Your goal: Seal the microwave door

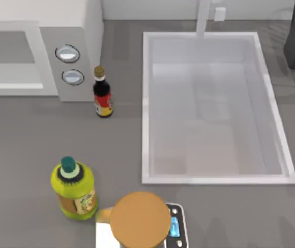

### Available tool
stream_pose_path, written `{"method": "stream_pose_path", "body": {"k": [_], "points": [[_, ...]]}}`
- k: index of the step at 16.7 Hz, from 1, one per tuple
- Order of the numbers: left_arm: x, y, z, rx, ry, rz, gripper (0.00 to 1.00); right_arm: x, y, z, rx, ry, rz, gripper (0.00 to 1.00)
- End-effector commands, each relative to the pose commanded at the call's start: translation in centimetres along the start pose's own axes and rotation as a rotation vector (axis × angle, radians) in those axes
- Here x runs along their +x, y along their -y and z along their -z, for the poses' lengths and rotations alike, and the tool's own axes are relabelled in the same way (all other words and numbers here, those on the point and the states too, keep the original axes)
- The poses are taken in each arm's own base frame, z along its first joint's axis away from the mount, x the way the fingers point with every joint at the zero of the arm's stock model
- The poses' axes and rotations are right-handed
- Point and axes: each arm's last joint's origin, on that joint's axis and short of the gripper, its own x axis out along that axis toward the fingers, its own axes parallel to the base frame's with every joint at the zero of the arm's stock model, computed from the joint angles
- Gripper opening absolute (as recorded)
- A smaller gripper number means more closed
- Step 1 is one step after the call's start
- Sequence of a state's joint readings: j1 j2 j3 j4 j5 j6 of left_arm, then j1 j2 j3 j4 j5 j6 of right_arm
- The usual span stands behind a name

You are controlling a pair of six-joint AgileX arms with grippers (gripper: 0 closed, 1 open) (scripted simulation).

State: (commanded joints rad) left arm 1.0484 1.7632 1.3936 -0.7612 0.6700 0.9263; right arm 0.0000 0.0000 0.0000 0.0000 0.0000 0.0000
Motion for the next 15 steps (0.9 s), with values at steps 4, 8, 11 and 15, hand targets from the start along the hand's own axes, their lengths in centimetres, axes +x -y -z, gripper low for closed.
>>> {"method": "stream_pose_path", "body": {"k": [4, 8, 11, 15], "points": [[2.4, -0.4, 2.2, -0.003, -0.001, 0.003, 0.00, 0.0, 0.0, 0.0, 0.000, 0.000, 0.000, 1.00], [5.8, -0.4, 5.6, 0.006, 0.008, -0.009, 0.00, 0.0, 0.0, 0.0, 0.000, 0.000, 0.000, 1.00], [6.9, -0.1, 7.1, -0.003, 0.002, 0.000, 0.00, 0.0, 0.0, 0.0, 0.000, 0.000, 0.000, 1.00], [6.9, 0.1, 6.8, 0.001, 0.003, 0.002, 0.00, 0.0, 0.0, 0.0, 0.000, 0.000, 0.000, 1.00]]}}
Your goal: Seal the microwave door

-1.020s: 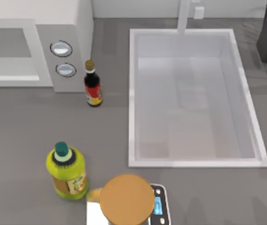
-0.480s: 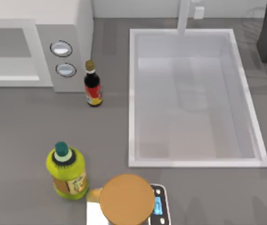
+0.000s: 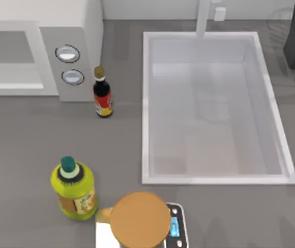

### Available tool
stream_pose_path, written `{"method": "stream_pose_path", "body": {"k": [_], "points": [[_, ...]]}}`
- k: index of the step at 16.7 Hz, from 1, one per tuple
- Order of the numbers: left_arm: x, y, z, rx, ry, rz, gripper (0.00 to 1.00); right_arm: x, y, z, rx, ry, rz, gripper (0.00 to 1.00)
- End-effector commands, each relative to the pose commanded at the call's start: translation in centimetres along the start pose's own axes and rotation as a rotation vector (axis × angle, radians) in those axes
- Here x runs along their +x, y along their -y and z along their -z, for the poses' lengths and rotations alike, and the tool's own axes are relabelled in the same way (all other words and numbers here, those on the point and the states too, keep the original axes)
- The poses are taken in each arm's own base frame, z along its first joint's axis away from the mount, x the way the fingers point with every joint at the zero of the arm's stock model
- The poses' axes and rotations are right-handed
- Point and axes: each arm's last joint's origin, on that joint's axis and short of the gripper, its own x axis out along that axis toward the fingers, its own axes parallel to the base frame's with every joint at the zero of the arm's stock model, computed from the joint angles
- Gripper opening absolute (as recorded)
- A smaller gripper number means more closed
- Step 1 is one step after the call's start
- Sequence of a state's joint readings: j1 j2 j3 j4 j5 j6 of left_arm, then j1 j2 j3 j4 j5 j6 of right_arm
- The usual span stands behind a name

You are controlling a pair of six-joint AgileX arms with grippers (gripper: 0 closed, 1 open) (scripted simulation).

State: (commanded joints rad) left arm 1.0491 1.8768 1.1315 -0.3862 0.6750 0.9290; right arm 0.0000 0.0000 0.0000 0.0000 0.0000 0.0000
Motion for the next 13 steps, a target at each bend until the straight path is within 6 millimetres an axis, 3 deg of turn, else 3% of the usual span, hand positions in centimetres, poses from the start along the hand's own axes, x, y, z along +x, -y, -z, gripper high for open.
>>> {"method": "stream_pose_path", "body": {"k": [3, 9, 13], "points": [[-0.1, 1.9, -0.6, 0.006, 0.002, -0.005, 0.00, 0.0, 0.0, 0.0, 0.000, 0.000, 0.000, 1.00], [0.1, 9.0, 0.0, -0.004, -0.006, 0.005, 0.00, 0.0, 0.0, 0.0, 0.000, 0.000, 0.000, 1.00], [0.0, 9.9, 0.0, -0.001, 0.000, 0.000, 0.00, 0.0, 0.0, 0.0, 0.000, 0.000, 0.000, 1.00]]}}
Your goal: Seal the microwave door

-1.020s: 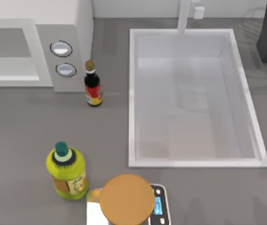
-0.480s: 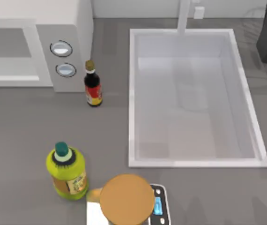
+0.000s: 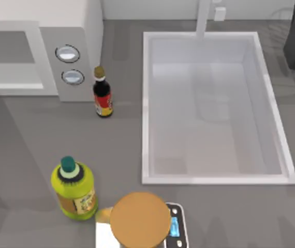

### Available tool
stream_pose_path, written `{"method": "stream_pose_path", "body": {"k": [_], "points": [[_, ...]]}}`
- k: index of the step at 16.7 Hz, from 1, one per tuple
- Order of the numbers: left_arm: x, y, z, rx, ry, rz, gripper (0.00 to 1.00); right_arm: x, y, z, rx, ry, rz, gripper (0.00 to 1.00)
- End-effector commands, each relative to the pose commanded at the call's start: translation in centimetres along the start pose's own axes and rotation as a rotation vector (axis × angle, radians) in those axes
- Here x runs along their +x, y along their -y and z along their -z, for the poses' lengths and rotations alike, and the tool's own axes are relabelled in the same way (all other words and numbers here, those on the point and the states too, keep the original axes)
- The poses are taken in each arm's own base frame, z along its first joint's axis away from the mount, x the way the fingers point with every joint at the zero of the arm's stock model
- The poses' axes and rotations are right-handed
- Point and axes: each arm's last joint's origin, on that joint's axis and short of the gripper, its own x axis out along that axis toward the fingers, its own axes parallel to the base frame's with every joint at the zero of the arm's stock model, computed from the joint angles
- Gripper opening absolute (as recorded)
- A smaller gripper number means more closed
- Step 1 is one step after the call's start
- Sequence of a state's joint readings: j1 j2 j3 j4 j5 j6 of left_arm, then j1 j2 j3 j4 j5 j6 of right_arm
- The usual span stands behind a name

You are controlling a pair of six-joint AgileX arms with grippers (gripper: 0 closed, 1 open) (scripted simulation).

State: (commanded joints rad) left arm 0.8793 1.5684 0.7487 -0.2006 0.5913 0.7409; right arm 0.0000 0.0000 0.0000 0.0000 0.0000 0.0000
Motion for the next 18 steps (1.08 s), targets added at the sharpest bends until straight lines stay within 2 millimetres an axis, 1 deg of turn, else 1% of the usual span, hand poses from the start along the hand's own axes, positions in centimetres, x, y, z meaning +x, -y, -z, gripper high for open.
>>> {"method": "stream_pose_path", "body": {"k": [3, 4, 6, 8, 10, 11, 13, 16, 18], "points": [[0.0, 0.0, 0.2, -0.008, -0.002, 0.002, 0.00, 0.0, 0.0, 0.0, 0.000, 0.000, 0.000, 1.00], [0.1, 0.5, 0.1, -0.008, -0.005, 0.001, 0.00, 0.0, 0.0, 0.0, 0.000, 0.000, 0.000, 1.00], [0.2, 2.5, -0.1, -0.011, -0.013, 0.002, 0.00, 0.0, 0.0, 0.0, 0.000, 0.000, 0.000, 1.00], [0.1, 5.5, -0.5, -0.001, -0.007, 0.004, 0.00, 0.0, 0.0, 0.0, 0.000, 0.000, 0.000, 1.00], [0.0, 8.2, -0.3, -0.003, -0.003, 0.008, 0.00, 0.0, 0.0, 0.0, 0.000, 0.000, 0.000, 1.00], [0.0, 9.1, -0.1, -0.006, -0.003, 0.007, 0.00, 0.0, 0.0, 0.0, 0.000, 0.000, 0.000, 1.00], [0.0, 9.9, 0.1, -0.008, -0.002, 0.003, 0.00, 0.0, 0.0, 0.0, 0.000, 0.000, 0.000, 1.00], [0.0, 9.8, 0.2, -0.012, -0.004, 0.006, 0.00, 0.0, 0.0, 0.0, 0.000, 0.000, 0.000, 1.00], [0.1, 10.1, 0.1, -0.014, -0.007, 0.005, 0.00, 0.0, 0.0, 0.0, 0.000, 0.000, 0.000, 1.00]]}}
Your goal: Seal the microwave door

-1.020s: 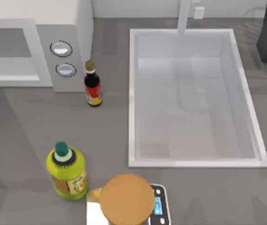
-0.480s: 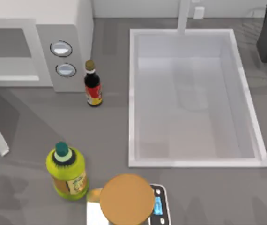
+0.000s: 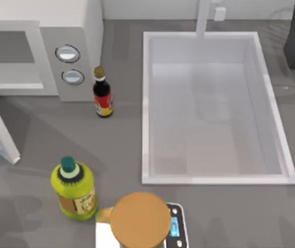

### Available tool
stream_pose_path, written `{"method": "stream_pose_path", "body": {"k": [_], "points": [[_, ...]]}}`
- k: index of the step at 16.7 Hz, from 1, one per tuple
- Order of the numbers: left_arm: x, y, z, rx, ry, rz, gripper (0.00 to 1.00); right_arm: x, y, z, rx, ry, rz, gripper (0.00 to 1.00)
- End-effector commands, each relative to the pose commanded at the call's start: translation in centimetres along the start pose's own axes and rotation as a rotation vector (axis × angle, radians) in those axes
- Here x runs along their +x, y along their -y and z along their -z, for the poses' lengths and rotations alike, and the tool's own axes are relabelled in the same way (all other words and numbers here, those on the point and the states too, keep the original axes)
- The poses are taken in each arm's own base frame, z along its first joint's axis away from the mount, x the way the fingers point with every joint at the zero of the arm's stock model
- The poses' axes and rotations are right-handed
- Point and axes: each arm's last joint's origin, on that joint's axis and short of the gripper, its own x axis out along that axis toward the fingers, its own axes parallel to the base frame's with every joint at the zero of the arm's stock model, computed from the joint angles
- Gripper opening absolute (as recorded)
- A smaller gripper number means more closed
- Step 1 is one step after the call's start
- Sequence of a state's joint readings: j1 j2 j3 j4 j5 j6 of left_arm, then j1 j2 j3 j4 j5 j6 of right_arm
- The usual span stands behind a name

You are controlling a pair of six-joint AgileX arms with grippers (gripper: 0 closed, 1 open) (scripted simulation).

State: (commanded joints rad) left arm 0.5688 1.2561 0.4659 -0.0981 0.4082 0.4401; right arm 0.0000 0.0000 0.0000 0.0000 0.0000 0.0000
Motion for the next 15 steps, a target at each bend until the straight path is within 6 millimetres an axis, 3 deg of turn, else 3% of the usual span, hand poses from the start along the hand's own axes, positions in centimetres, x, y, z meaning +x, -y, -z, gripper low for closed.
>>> {"method": "stream_pose_path", "body": {"k": [3, 9, 15], "points": [[0.3, 2.0, -0.3, -0.003, -0.014, -0.002, 0.00, 0.0, 0.0, 0.0, 0.000, 0.000, 0.000, 1.00], [0.3, 8.5, -0.2, 0.015, -0.010, 0.013, 0.00, 0.0, 0.0, 0.0, 0.000, 0.000, 0.000, 1.00], [0.0, 9.7, 0.2, 0.002, 0.003, 0.001, 0.00, 0.0, 0.0, 0.0, 0.000, 0.000, 0.000, 1.00]]}}
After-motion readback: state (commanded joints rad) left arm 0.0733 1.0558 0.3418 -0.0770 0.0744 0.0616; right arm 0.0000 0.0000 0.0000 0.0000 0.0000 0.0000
